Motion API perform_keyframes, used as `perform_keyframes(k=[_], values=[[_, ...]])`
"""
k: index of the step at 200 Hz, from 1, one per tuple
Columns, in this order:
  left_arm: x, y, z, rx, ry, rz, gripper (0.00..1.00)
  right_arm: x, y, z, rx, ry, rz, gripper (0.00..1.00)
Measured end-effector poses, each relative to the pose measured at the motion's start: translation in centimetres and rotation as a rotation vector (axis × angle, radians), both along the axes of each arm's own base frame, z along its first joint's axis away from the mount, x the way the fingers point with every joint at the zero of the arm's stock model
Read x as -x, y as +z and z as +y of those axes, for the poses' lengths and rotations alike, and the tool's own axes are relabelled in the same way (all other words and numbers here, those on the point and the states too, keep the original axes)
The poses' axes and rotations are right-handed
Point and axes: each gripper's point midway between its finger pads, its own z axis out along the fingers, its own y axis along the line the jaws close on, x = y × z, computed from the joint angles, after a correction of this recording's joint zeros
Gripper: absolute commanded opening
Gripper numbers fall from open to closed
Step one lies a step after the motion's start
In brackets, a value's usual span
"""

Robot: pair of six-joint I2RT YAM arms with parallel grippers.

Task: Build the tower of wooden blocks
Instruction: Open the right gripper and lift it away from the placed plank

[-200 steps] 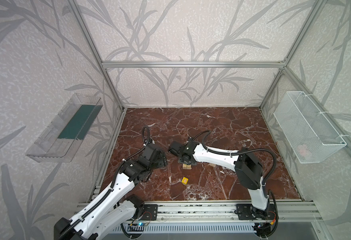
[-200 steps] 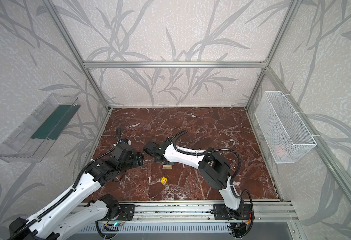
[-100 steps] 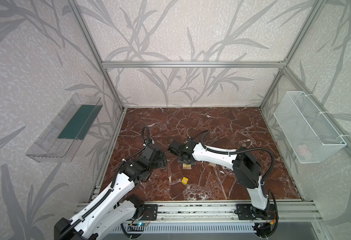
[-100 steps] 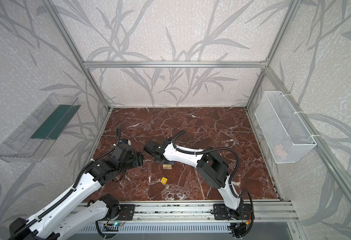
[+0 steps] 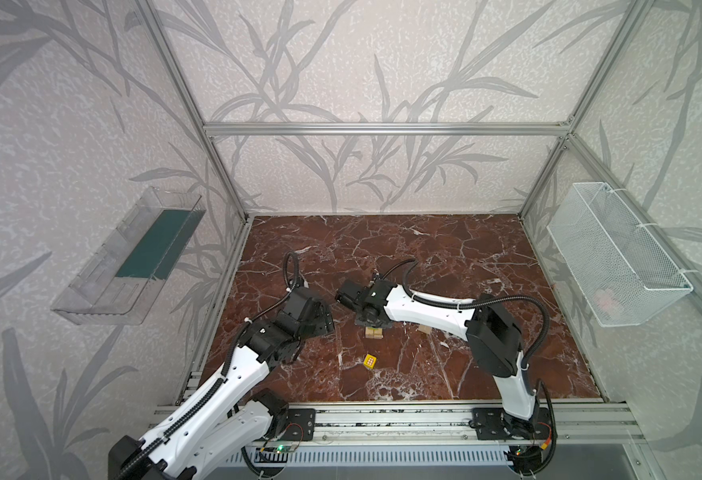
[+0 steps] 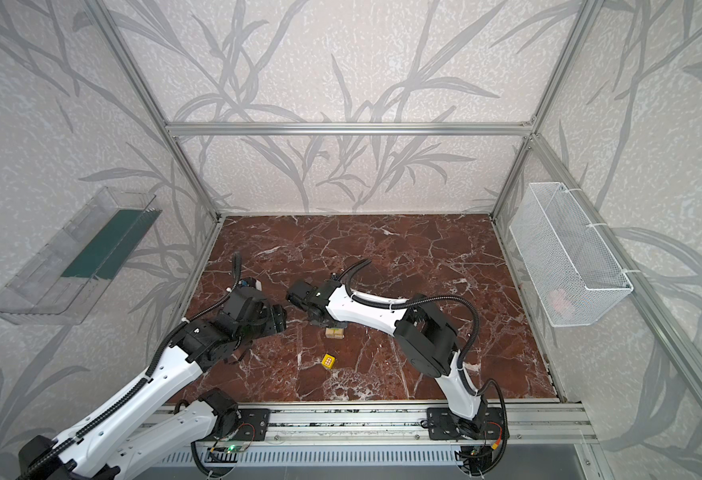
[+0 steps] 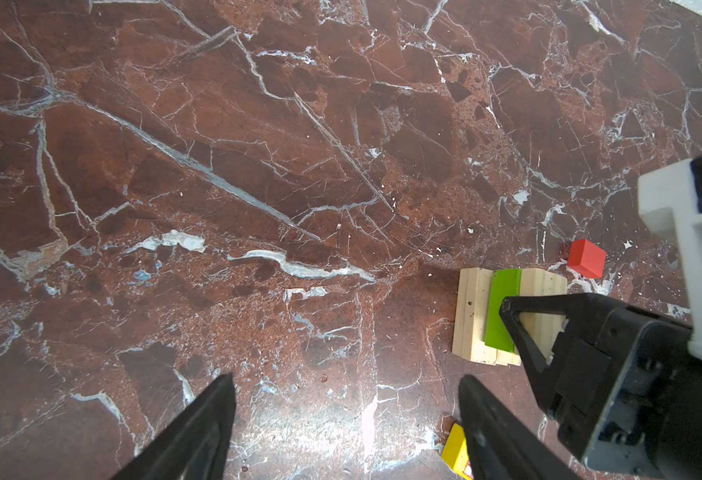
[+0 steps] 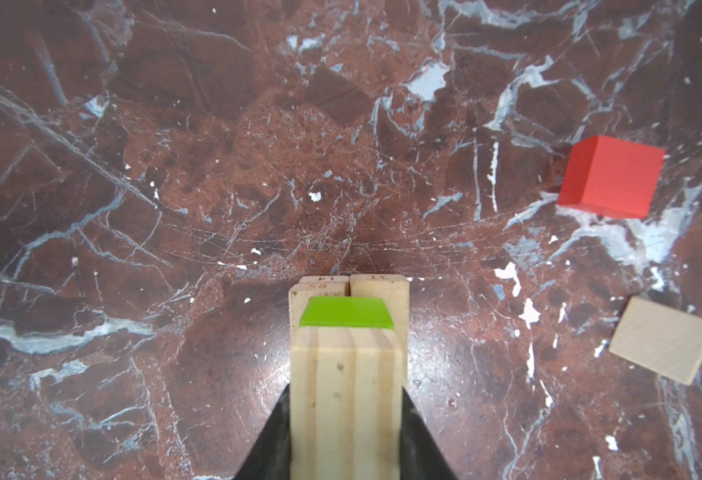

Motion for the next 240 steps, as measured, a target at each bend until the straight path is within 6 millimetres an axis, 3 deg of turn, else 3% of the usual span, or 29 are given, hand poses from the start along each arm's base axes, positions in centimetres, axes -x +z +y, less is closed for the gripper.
perform_keyframes(k=[59,111,186,207,240], values=[[0.0,0.0,0.0,0.000,0.000,0.000,0.83,0.0,-0.3,0.3,0.002,0.018,0.013,0.31],[0.0,0.0,0.0,0.000,0.000,0.000,0.83,-0.1,-0.3,0.1,0.007,0.019,0.014,0.46],[0.1,-0.1,0.0,0.000,-0.004,0.007,0.83,-0.2,0.6,0.3,0.009,0.055,0.005,0.58],[0.4,-0.3,0.1,-0.004,-0.006,0.021,0.83,-0.3,2.1,0.4,-0.007,0.088,-0.015,0.63],[1.1,0.0,-0.4,0.027,-0.031,0.038,0.85,0.2,6.8,-0.7,-0.069,0.151,-0.091,0.71]])
